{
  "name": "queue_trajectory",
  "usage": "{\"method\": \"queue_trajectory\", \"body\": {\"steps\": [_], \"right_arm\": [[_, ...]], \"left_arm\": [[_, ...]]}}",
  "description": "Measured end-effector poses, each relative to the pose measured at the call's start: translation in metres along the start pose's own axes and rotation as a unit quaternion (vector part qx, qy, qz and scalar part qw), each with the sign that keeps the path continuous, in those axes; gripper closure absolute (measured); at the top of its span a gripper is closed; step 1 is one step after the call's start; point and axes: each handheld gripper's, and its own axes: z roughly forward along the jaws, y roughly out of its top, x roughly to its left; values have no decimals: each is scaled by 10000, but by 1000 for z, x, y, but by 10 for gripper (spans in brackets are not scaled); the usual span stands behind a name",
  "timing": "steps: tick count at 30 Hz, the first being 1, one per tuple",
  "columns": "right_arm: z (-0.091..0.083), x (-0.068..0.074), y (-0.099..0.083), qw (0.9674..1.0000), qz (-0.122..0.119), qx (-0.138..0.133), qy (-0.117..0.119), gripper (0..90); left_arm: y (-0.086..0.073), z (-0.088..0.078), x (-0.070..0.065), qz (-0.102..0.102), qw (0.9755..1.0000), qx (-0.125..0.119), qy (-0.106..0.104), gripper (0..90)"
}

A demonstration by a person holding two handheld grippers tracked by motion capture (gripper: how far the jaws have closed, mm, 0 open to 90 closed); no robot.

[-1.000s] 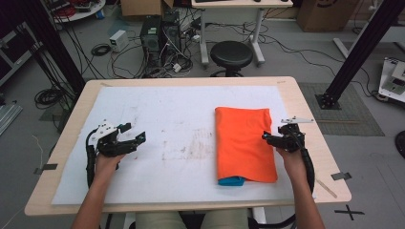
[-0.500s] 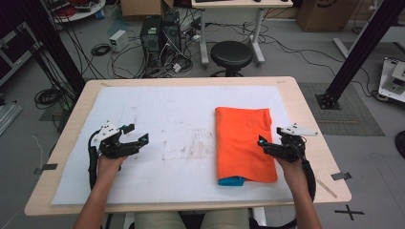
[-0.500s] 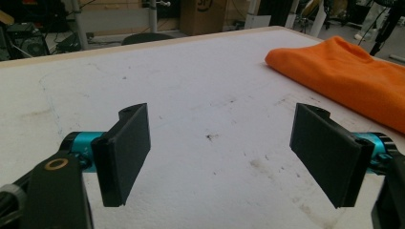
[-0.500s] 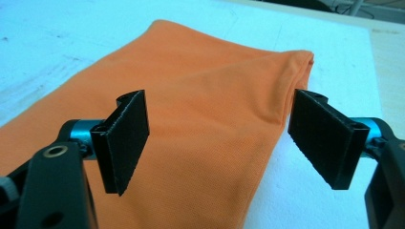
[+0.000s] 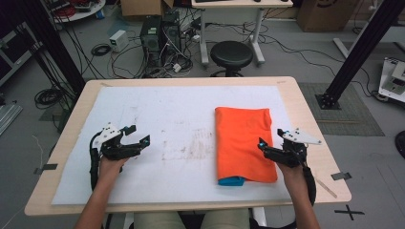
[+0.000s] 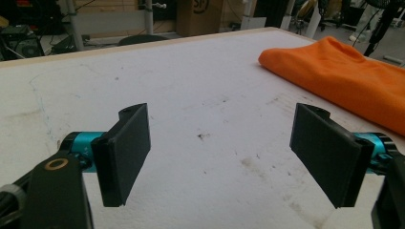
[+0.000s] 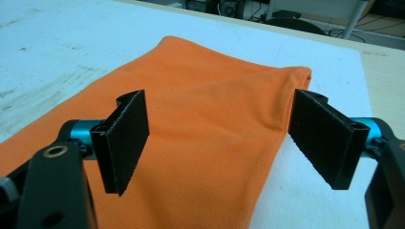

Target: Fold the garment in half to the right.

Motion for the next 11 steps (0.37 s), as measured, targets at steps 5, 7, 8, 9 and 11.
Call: {"method": "queue_trajectory", "body": {"steps": [5, 7, 8, 9, 11], "right_arm": [[-2, -1, -1, 10000, 4, -21, -9, 220], [-3, -2, -1, 10000, 4, -30, -3, 220], [-3, -2, -1, 10000, 15, -38, -6, 220], [-3, -2, -1, 10000, 13, -44, -4, 220], [-3, -2, 0, 10000, 15, -54, 5, 220]], "left_arm": [[0, 0, 0, 5, 10000, -8, 16, 216], [0, 0, 0, 2, 10000, 11, 10, 216], [0, 0, 0, 3, 10000, 12, 12, 216], [0, 1, 0, 3, 10000, 6, 8, 216], [0, 1, 0, -9, 10000, 1, -4, 216]]}}
